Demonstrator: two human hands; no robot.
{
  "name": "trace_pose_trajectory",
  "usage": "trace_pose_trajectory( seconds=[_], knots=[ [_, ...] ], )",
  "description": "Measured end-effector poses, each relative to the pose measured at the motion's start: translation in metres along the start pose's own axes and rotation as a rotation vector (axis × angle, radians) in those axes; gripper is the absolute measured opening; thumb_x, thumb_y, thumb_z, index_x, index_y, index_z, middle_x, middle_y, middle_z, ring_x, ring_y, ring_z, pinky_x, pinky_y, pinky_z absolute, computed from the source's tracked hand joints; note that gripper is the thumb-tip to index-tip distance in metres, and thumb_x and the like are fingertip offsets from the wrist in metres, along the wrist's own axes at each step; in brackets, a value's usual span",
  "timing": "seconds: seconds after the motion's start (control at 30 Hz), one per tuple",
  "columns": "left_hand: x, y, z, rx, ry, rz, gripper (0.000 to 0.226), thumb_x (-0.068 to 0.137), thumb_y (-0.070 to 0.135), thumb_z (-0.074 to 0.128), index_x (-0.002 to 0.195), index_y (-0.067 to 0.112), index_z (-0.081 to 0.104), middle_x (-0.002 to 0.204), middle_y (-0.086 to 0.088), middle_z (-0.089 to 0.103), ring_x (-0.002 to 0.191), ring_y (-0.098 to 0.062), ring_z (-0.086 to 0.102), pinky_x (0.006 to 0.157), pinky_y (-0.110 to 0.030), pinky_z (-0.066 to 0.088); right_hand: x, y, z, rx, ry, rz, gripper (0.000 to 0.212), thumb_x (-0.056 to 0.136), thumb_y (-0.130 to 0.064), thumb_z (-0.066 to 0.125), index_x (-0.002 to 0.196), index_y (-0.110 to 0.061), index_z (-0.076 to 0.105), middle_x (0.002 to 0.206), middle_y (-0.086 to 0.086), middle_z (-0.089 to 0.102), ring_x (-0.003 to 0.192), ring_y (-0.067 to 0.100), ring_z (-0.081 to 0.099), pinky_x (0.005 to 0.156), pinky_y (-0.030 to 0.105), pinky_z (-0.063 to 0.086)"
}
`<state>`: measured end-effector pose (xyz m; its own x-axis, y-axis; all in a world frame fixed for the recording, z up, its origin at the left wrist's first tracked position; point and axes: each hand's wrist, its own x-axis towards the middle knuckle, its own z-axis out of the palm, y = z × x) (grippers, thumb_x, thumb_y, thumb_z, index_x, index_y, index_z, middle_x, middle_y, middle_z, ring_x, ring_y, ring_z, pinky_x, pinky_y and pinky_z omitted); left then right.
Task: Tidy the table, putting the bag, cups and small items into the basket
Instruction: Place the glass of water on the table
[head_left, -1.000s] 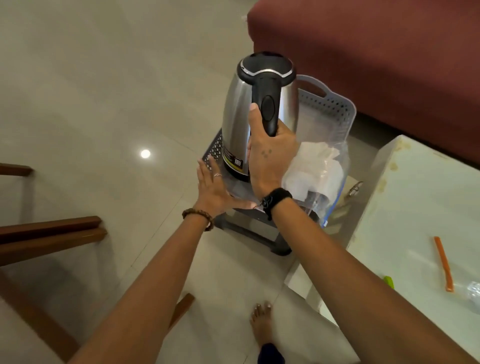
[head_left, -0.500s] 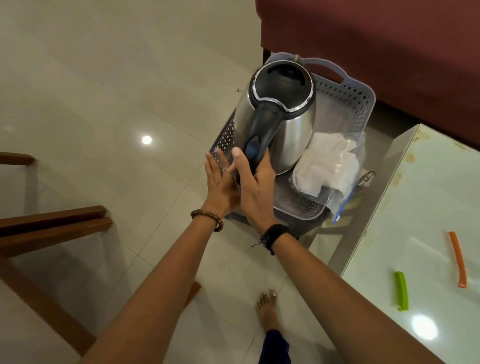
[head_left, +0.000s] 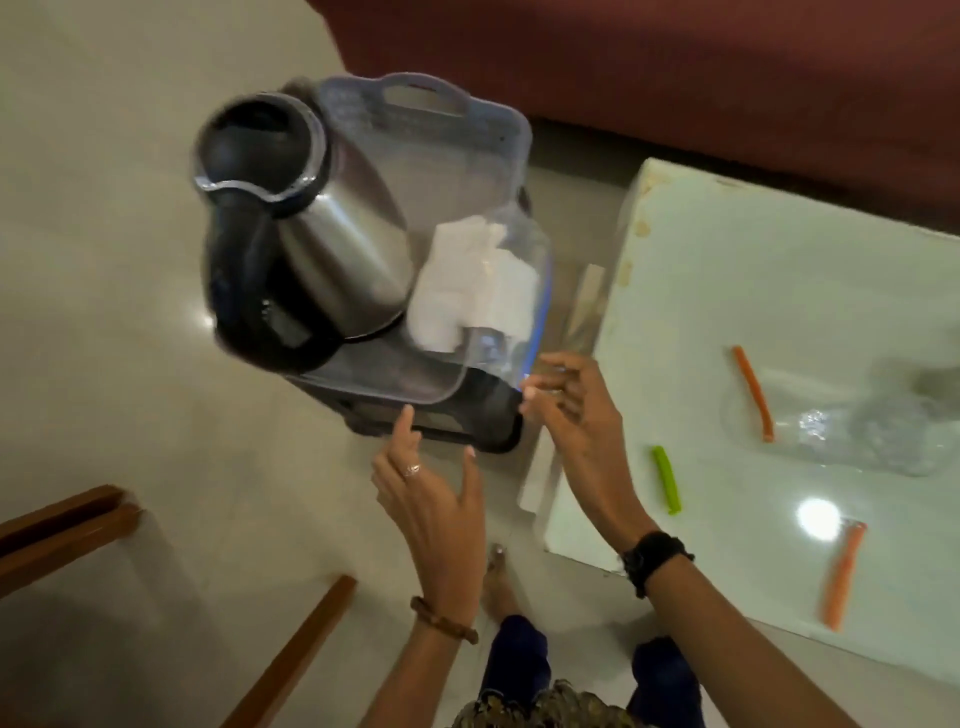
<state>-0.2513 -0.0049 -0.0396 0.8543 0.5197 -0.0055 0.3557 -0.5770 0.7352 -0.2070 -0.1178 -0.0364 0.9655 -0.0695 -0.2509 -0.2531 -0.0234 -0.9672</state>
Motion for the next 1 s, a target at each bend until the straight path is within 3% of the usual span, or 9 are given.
trace_pose_trajectory(
  seconds=[0.13, 0.27, 0.37, 0.5, 0.63, 0.73, 0.8, 0.9, 1.0],
  knots=[
    [-0.051, 0.028, 0.043, -0.117, -0.337, 0.03, 0.058, 0.08, 0.008, 0.065, 0.131, 0.016, 0.04, 0.107, 0.001, 0.041, 0.094, -0.002, 0.04, 0.087, -0.026, 0.041, -0.039, 0.018, -0.108, -0.067, 0.165, 0.089, 0.022, 0.09, -0.012, 0.059, 0.108, -0.022, 0.053, 0.087, 0.0, 0.07, 0.075, 0.014, 0.067, 0.073, 0.021, 0.053],
    [-0.095, 0.059, 0.093, -0.176, -0.704, 0.126, 0.051, 0.082, 0.008, 0.064, 0.125, 0.025, 0.042, 0.116, 0.007, 0.041, 0.103, -0.004, 0.045, 0.089, -0.02, 0.045, -0.079, 0.032, -0.208, -0.134, 0.319, 0.152, 0.02, 0.089, -0.011, 0.059, 0.104, -0.025, 0.054, 0.084, -0.001, 0.07, 0.072, 0.012, 0.067, 0.071, 0.018, 0.053],
    [-0.115, 0.078, 0.13, -0.182, -0.877, 0.16, 0.05, 0.083, 0.01, 0.063, 0.12, 0.033, 0.041, 0.119, 0.009, 0.042, 0.106, -0.008, 0.047, 0.079, -0.001, 0.04, -0.099, 0.047, -0.263, -0.167, 0.428, 0.193, 0.019, 0.088, -0.015, 0.061, 0.101, -0.026, 0.053, 0.086, -0.002, 0.068, 0.071, 0.01, 0.066, 0.068, 0.017, 0.053],
    [-0.131, 0.1, 0.179, -0.145, -0.946, 0.201, 0.054, 0.078, 0.01, 0.069, 0.123, 0.026, 0.042, 0.121, 0.011, 0.042, 0.104, -0.008, 0.047, 0.075, 0.003, 0.036, -0.102, 0.068, -0.318, -0.212, 0.458, 0.254, 0.03, 0.085, -0.017, 0.066, 0.107, -0.022, 0.047, 0.094, -0.004, 0.062, 0.08, 0.013, 0.063, 0.064, 0.008, 0.048],
    [-0.14, 0.117, 0.22, -0.114, -0.986, 0.181, 0.073, 0.071, 0.008, 0.075, 0.132, 0.021, 0.036, 0.124, 0.008, 0.039, 0.11, -0.01, 0.044, 0.093, -0.021, 0.038, -0.08, 0.084, -0.353, -0.161, 0.36, 0.278, 0.054, 0.077, -0.016, 0.075, 0.116, -0.024, 0.039, 0.11, -0.003, 0.053, 0.092, 0.014, 0.056, 0.065, 0.011, 0.048],
    [-0.147, 0.129, 0.245, -0.139, -1.005, 0.145, 0.091, 0.068, 0.004, 0.078, 0.14, 0.018, 0.025, 0.139, 0.004, 0.031, 0.122, -0.012, 0.037, 0.103, -0.028, 0.034, -0.054, 0.095, -0.366, -0.172, 0.224, 0.242, 0.072, 0.072, -0.016, 0.079, 0.128, -0.021, 0.033, 0.128, -0.001, 0.043, 0.106, 0.016, 0.049, 0.076, 0.015, 0.043],
    [-0.149, 0.137, 0.257, -0.166, -1.024, 0.166, 0.096, 0.065, 0.002, 0.079, 0.141, 0.016, 0.022, 0.146, -0.002, 0.029, 0.127, -0.013, 0.035, 0.107, -0.028, 0.032, -0.036, 0.099, -0.37, -0.187, 0.118, 0.214, 0.083, 0.069, -0.018, 0.082, 0.133, -0.021, 0.03, 0.136, -0.003, 0.038, 0.116, 0.016, 0.045, 0.089, 0.026, 0.042],
    [-0.147, 0.143, 0.273, -0.176, -1.051, 0.224, 0.091, 0.062, 0.005, 0.081, 0.137, 0.015, 0.03, 0.138, -0.006, 0.043, 0.126, -0.016, 0.042, 0.104, -0.028, 0.038, -0.017, 0.104, -0.373, -0.191, -0.022, 0.182, 0.09, 0.064, -0.016, 0.084, 0.135, -0.021, 0.028, 0.137, -0.005, 0.035, 0.124, 0.017, 0.04, 0.102, 0.039, 0.04],
    [-0.141, 0.144, 0.284, -0.175, -1.061, 0.24, 0.087, 0.058, 0.003, 0.083, 0.127, 0.026, 0.036, 0.123, 0.005, 0.051, 0.112, -0.011, 0.05, 0.09, -0.009, 0.042, -0.007, 0.107, -0.373, -0.165, -0.081, 0.15, 0.089, 0.06, -0.016, 0.083, 0.13, -0.03, 0.029, 0.135, -0.003, 0.038, 0.124, 0.018, 0.041, 0.102, 0.038, 0.041]
  ],
)
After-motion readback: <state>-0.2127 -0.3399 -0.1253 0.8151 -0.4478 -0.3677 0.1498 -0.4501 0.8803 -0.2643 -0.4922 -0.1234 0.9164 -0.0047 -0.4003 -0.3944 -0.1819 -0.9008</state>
